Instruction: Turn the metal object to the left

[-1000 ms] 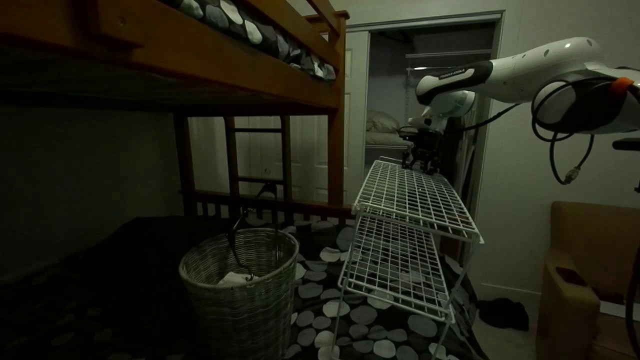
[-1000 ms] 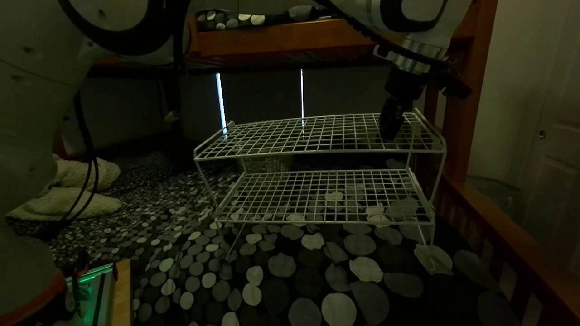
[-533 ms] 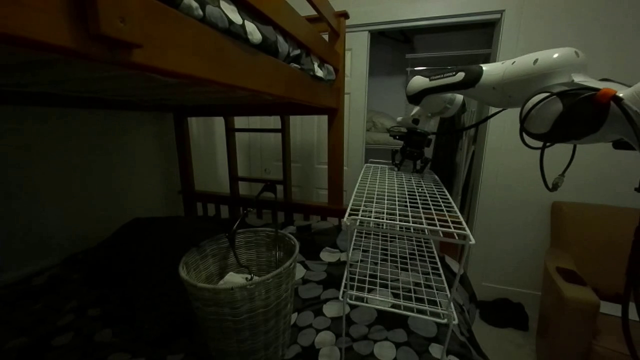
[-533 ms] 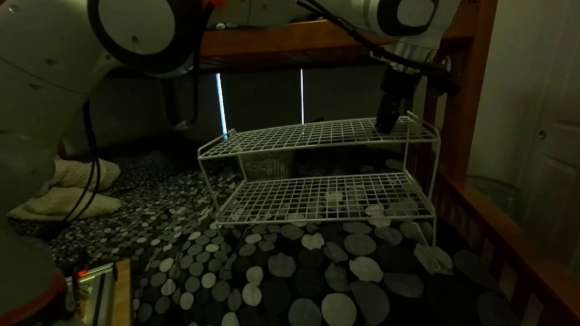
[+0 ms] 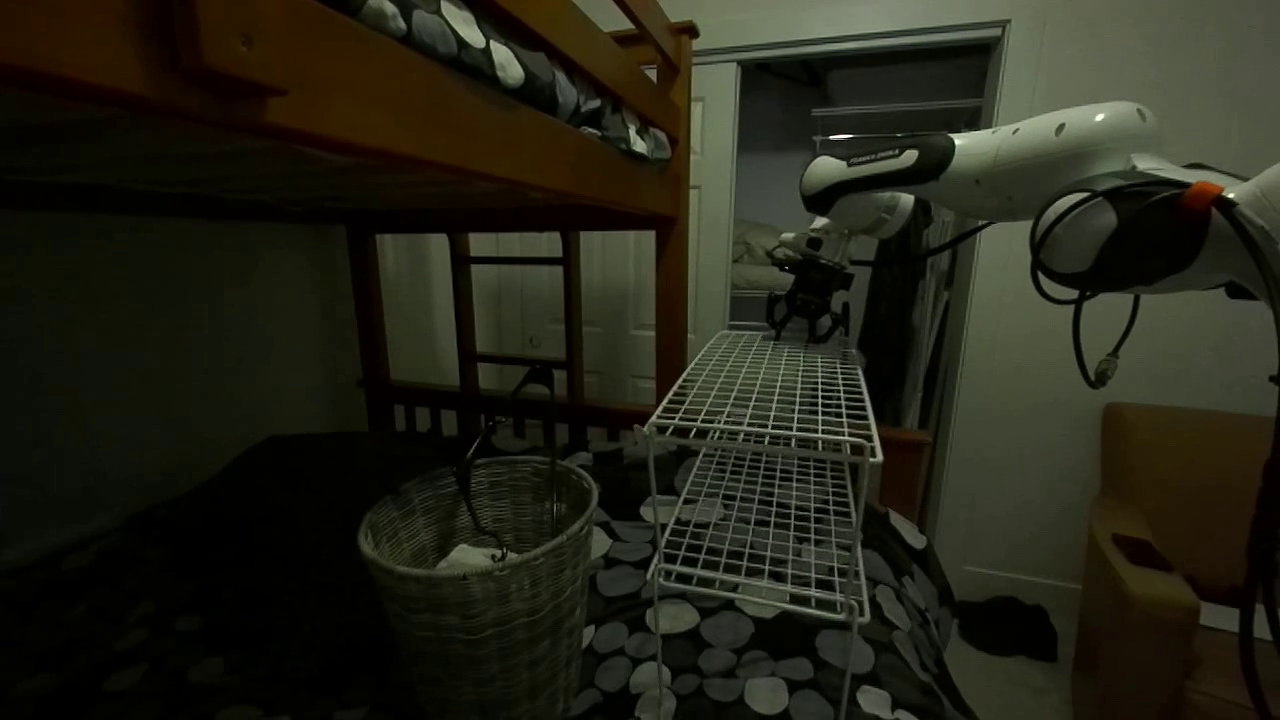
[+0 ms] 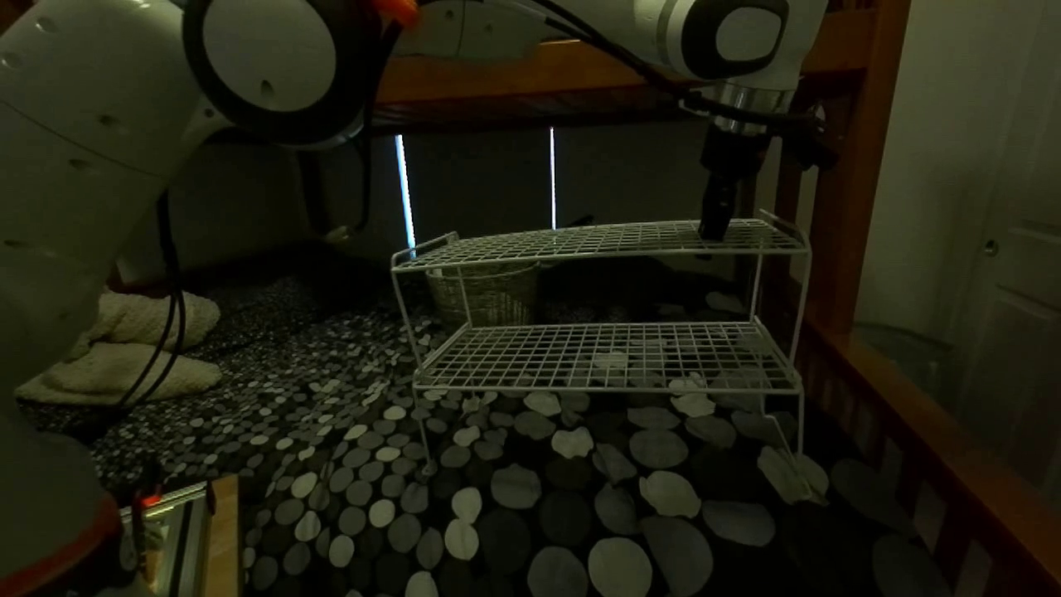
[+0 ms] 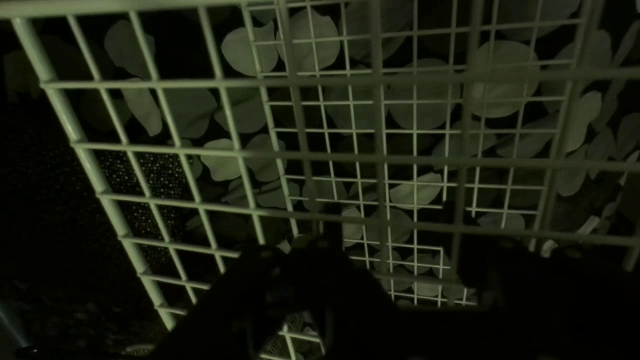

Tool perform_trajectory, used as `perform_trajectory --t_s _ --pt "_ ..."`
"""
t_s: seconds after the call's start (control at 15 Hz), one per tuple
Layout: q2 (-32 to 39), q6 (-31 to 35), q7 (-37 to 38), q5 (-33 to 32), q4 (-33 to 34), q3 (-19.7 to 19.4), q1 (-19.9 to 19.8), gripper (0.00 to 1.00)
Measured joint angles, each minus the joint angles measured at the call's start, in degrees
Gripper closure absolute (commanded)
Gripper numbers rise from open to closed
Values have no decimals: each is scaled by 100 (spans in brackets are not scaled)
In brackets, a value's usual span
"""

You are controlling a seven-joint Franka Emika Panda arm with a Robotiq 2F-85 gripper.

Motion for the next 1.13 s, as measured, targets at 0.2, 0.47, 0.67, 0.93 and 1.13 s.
perform_trajectory --t_s 0.2,0.47,0.67,0.93,1.13 --pt "2 338 131 -5 18 -14 5 19" --pt "20 429 431 -606 175 -216 194 19" --pt "18 675 543 -767 357 -259 316 19" --pt "-43 702 606 -809 485 -262 443 19" --pt "-388 681 290 -797 359 -261 389 44"
